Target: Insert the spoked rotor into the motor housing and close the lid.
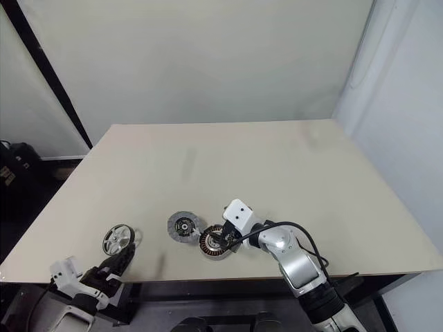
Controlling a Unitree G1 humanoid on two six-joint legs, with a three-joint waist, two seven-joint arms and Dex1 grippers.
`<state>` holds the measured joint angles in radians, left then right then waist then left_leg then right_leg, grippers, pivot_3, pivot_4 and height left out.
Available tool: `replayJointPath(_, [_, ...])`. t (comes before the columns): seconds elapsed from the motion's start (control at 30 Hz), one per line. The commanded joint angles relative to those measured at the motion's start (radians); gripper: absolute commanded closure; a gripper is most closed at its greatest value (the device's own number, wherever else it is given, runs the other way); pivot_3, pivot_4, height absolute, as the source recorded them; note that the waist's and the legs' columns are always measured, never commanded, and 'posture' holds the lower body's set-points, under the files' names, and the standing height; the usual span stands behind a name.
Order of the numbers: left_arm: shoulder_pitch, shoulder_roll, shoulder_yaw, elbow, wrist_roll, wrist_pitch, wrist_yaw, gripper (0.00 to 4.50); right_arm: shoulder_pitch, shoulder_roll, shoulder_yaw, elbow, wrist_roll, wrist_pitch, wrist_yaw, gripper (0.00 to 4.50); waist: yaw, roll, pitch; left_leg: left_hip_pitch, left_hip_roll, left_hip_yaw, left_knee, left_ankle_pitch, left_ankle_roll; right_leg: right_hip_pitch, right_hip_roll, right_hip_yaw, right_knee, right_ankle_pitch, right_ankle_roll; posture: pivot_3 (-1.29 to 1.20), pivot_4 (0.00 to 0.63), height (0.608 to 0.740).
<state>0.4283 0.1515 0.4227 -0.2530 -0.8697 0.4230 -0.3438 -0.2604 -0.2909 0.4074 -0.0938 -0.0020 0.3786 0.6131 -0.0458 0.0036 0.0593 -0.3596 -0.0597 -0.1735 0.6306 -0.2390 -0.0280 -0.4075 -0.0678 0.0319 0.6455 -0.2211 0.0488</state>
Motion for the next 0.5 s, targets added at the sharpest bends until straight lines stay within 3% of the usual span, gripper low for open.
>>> replayJointPath(0.03, [-0.025,-0.003,0.034,0.014,-0.034,0.020,0.041,0.00,-0.003,0.001,-0.027,-0.026,0.001,-0.028,-0.010,0.04,0.000,0.000,0.000,0.000,0.000,0.000,0.000,0.000,0.001,0.000,0.000,0.000,0.000,0.000,0.000,0.00,0.000,0.740])
replayJointPath(0.5, [-0.106,-0.044,0.055,0.043,-0.077,0.069,0.175,0.00,0.020,-0.009,-0.040,-0.053,-0.002,-0.018,-0.025,0.04,0.002,-0.003,0.000,0.000,0.000,0.000,0.000,-0.001,-0.001,0.000,0.000,0.000,-0.001,0.000,0.000,0.00,0.000,0.740])
